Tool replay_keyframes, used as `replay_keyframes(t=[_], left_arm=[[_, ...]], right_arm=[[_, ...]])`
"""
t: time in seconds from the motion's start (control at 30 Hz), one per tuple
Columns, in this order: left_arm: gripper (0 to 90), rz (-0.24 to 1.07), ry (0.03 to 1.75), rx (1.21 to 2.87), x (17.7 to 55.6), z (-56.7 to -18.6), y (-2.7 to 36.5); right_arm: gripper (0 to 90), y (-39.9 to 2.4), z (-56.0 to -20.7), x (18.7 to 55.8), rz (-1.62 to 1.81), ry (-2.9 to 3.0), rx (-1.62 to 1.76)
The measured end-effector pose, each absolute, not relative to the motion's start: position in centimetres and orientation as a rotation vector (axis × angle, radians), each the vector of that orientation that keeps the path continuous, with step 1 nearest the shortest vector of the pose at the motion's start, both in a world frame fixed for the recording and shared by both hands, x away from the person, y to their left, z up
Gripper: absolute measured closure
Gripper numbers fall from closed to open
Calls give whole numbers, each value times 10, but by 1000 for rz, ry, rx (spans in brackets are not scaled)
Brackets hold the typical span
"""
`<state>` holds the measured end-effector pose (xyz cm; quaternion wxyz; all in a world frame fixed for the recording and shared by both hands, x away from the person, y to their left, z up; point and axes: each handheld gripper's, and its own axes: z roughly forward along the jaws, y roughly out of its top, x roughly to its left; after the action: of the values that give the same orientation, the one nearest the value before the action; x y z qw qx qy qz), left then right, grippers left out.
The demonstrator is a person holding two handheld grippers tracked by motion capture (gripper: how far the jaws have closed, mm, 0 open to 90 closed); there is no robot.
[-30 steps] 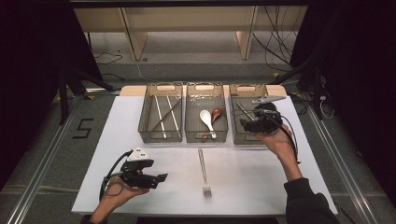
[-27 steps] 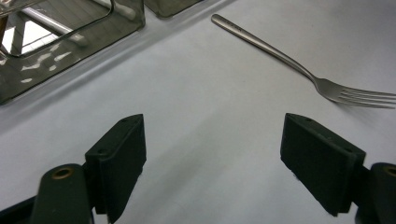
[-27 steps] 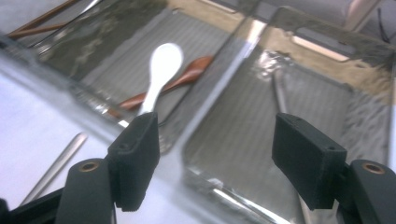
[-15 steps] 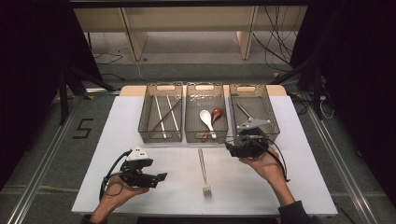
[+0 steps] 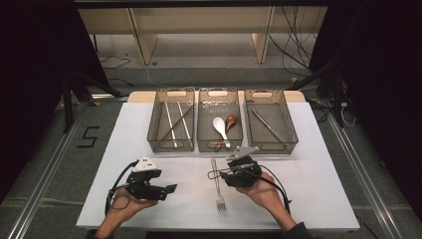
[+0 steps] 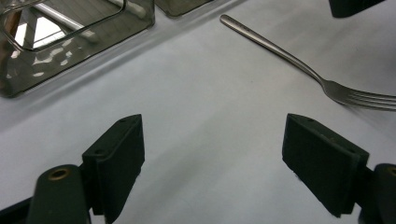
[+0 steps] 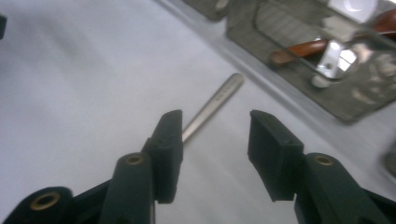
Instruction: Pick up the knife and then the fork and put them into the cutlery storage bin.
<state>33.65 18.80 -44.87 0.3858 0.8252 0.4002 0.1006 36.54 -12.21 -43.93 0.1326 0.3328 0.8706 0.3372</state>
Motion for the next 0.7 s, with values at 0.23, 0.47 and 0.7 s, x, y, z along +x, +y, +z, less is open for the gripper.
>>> replay_keyframes(t=[0.23,0.47,0.7], left_arm=[[206,262,1021,2102,337,-449,190],[206,257,1025,2105,337,-449,190],[206,250,1030,2108,337,-450,190]], right_arm=[[781,-109,-453,360,989,2622,910],[900,-101,-463,356,965,2678,867],[900,-93,-473,356,918,2725,806]])
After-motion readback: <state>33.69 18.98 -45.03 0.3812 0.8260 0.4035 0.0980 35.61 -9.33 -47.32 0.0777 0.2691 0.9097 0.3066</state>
